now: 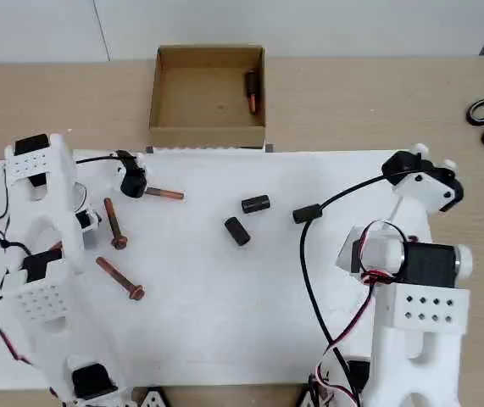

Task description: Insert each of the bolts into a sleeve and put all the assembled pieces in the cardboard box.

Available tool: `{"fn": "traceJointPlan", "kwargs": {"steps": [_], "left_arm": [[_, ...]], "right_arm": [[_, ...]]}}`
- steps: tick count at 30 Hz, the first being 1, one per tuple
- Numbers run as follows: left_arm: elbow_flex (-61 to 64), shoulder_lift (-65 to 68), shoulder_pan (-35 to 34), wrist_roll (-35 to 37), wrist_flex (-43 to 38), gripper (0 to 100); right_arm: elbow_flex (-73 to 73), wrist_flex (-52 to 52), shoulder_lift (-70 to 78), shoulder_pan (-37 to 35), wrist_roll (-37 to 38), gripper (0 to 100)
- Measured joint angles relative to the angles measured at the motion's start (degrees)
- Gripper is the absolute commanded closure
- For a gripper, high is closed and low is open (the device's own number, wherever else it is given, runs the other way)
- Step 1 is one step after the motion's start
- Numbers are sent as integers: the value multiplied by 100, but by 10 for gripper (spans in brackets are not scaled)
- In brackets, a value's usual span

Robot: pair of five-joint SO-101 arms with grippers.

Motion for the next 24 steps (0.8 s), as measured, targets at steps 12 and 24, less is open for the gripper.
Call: {"fn": "traceJointPlan", "kwargs": {"steps": [12,24], "left_arm": [[246,-1407,273,123,-70,994],[554,-1776,141,185,-281,942]], "right_arm": [[0,0,0,0,0,995],[0,0,0,0,0,995]]}}
